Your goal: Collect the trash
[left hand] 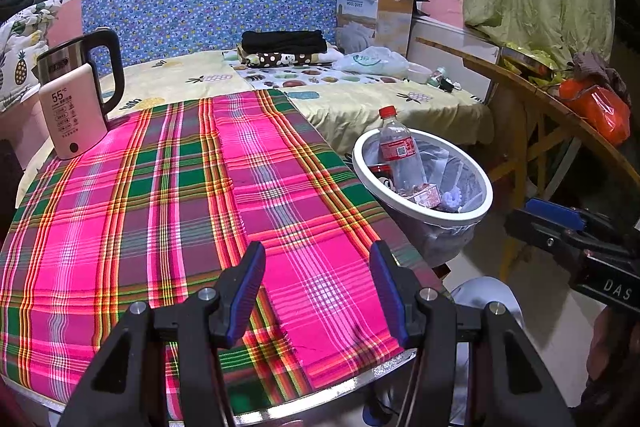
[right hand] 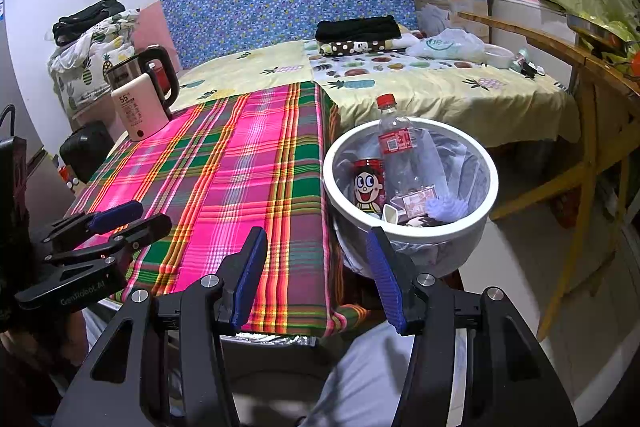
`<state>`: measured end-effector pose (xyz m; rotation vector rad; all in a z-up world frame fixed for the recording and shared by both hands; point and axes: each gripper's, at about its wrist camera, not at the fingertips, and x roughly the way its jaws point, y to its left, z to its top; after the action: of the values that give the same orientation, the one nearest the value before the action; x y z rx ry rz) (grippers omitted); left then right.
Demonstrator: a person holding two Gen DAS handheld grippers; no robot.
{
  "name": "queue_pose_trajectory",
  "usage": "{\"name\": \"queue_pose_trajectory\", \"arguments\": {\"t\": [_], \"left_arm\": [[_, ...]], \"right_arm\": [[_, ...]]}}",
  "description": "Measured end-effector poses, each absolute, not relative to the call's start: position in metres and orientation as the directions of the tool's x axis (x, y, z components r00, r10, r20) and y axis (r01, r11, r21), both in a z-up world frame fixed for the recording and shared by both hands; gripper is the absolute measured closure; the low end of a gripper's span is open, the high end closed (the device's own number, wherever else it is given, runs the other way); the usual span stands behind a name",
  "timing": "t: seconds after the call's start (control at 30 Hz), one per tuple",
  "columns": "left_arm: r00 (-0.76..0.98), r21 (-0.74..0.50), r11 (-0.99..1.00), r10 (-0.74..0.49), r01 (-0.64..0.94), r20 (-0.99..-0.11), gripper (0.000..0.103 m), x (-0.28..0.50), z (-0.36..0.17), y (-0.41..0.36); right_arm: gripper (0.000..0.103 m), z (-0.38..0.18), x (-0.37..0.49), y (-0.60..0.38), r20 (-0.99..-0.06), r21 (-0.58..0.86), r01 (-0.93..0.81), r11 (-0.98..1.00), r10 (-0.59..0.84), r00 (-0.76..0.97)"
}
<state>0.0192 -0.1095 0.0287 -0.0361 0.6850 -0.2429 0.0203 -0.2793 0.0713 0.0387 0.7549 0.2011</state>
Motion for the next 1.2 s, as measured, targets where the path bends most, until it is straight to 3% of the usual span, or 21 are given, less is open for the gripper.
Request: {"name": "queue_pose_trajectory", "arguments": {"t": [1.2], "left_arm": [[0.747,-0.095,0.973,-0.222,0.209,-0.627,0.047,0.0178,0.0288,-0.1117]], "right_arm": [[0.050,0.0712,0.0203,-0.2797,-0.677,0.109,-0.167,0.980,0.196,0.709]]}}
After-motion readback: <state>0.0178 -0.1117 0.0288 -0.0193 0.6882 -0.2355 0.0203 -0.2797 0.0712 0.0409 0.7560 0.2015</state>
